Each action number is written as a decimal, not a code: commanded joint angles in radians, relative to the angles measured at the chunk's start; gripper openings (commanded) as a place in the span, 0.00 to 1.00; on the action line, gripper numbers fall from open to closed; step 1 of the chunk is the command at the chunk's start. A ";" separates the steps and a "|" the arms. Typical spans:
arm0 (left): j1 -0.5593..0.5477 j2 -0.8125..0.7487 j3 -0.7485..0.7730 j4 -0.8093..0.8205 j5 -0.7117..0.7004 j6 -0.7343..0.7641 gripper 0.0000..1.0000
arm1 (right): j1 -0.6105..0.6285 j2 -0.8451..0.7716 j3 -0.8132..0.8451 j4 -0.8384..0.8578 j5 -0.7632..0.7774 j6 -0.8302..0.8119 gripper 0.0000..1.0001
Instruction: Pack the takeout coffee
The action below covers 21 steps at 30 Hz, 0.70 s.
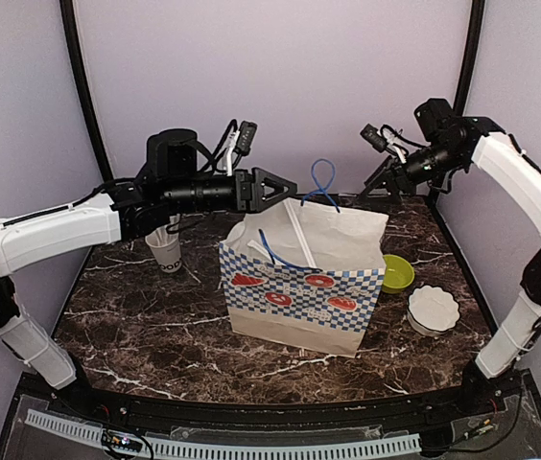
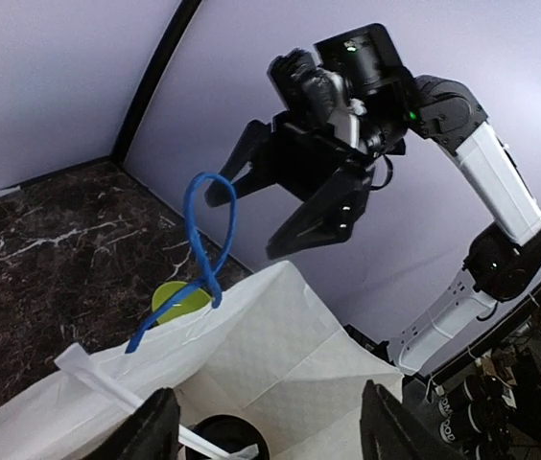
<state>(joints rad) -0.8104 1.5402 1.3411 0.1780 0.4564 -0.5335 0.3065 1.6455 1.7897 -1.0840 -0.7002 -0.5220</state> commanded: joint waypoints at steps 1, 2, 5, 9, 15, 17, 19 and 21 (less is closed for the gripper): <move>0.007 -0.138 0.099 -0.146 -0.187 0.203 0.76 | -0.006 -0.116 0.050 -0.021 -0.152 -0.028 0.75; 0.007 -0.154 0.108 -0.198 -0.259 0.264 0.79 | -0.003 -0.120 0.049 -0.033 -0.188 -0.040 0.77; 0.011 -0.188 0.150 -0.290 -0.383 0.357 0.82 | 0.026 -0.110 0.029 -0.036 -0.211 -0.051 0.77; 0.019 -0.213 0.156 -0.375 -0.537 0.419 0.82 | 0.062 -0.063 0.027 -0.040 -0.197 -0.057 0.77; 0.065 -0.255 0.113 -0.490 -0.722 0.493 0.81 | 0.109 0.008 0.046 0.000 -0.120 -0.015 0.75; 0.104 -0.276 0.088 -0.521 -0.726 0.488 0.81 | 0.123 0.035 0.059 -0.010 -0.120 -0.021 0.73; 0.148 -0.301 0.054 -0.536 -0.719 0.480 0.81 | 0.140 0.051 0.065 -0.016 -0.123 -0.027 0.71; 0.171 -0.330 0.018 -0.531 -0.728 0.482 0.82 | 0.161 0.062 0.071 -0.020 -0.117 -0.033 0.70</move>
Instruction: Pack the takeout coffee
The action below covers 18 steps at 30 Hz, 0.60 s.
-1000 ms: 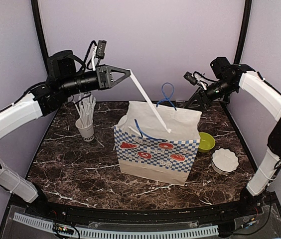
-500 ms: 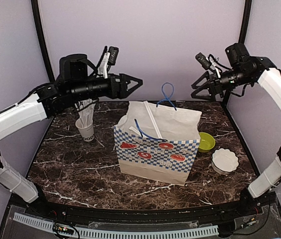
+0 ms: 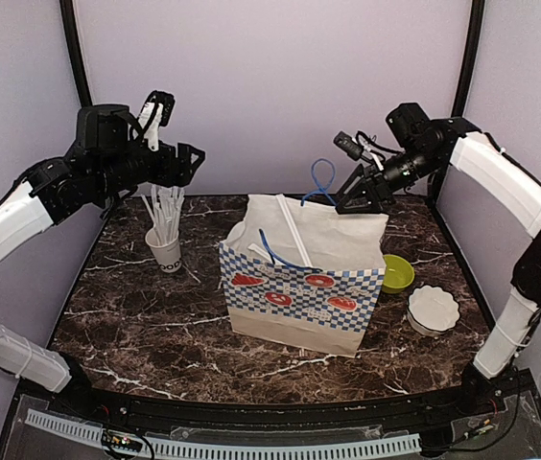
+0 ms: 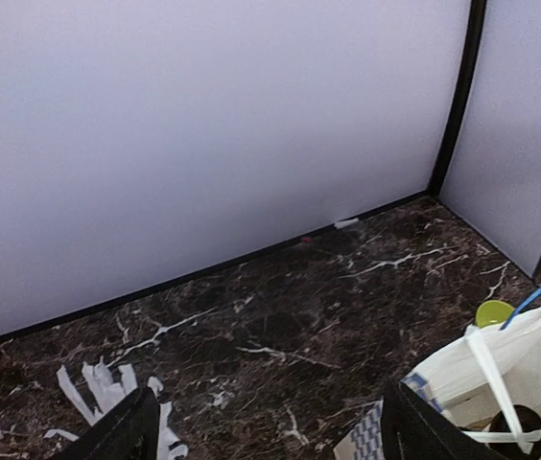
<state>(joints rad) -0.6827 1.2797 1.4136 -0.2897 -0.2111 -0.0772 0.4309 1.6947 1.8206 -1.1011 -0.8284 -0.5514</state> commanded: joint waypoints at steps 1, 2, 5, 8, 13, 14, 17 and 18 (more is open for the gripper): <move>0.051 -0.084 -0.076 -0.057 -0.063 0.026 0.82 | 0.045 0.020 0.045 -0.004 0.017 -0.003 0.70; 0.054 -0.090 -0.083 -0.050 -0.066 0.027 0.82 | 0.053 0.025 0.049 -0.006 0.022 -0.003 0.70; 0.062 -0.100 -0.108 -0.042 -0.058 0.027 0.82 | 0.063 0.039 0.063 -0.009 0.038 0.003 0.70; 0.061 -0.093 -0.109 -0.035 -0.019 0.054 0.82 | 0.062 0.041 0.076 -0.006 0.068 0.011 0.71; 0.088 -0.035 -0.028 -0.079 0.000 0.143 0.86 | 0.062 0.075 0.148 -0.030 0.141 -0.002 0.76; 0.093 -0.013 0.001 -0.097 0.000 0.161 0.86 | 0.062 0.090 0.171 -0.043 0.142 -0.003 0.75; 0.098 0.018 0.034 -0.119 0.007 0.184 0.87 | 0.063 0.127 0.246 -0.129 0.102 -0.041 0.78; 0.100 0.026 0.036 -0.118 0.012 0.186 0.87 | 0.063 0.129 0.262 -0.157 0.085 -0.062 0.80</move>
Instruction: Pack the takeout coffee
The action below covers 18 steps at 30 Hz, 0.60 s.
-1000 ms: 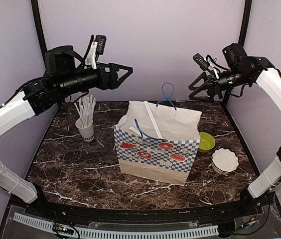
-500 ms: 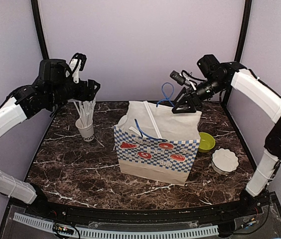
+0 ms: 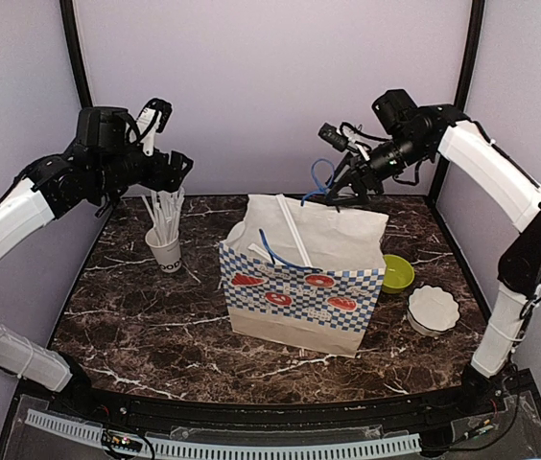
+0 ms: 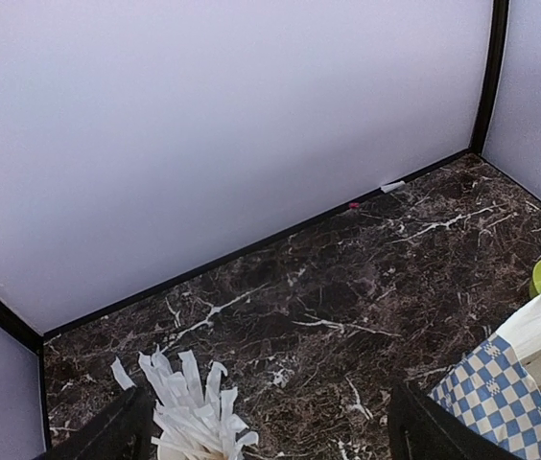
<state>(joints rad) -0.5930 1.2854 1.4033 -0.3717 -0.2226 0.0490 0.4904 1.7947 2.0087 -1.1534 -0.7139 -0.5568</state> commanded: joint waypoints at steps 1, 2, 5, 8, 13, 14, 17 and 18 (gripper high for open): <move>0.010 0.022 0.046 -0.034 0.033 0.060 0.87 | 0.003 0.021 0.080 -0.112 -0.030 -0.060 0.85; 0.011 0.027 0.043 -0.029 0.037 0.059 0.87 | 0.003 0.003 0.069 -0.090 -0.026 -0.043 0.91; 0.013 0.034 0.039 -0.019 0.046 0.056 0.87 | 0.002 -0.112 -0.030 0.050 0.006 0.026 0.98; 0.013 0.033 0.035 -0.011 0.050 0.050 0.87 | 0.002 -0.190 -0.126 0.225 0.114 0.120 0.99; 0.016 0.022 0.027 0.001 0.049 0.047 0.87 | 0.000 -0.239 -0.133 0.270 0.335 0.118 0.99; 0.016 0.021 0.026 0.002 0.047 0.049 0.87 | -0.003 -0.255 -0.157 0.296 0.376 0.109 0.99; 0.017 0.019 0.023 0.013 0.048 0.055 0.87 | -0.009 -0.280 -0.191 0.355 0.456 0.117 0.98; 0.017 0.021 0.024 0.015 0.047 0.055 0.87 | -0.009 -0.273 -0.183 0.347 0.455 0.121 0.98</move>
<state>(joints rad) -0.5838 1.3300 1.4223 -0.3779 -0.1802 0.0902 0.4881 1.5288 1.8431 -0.9054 -0.3996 -0.4587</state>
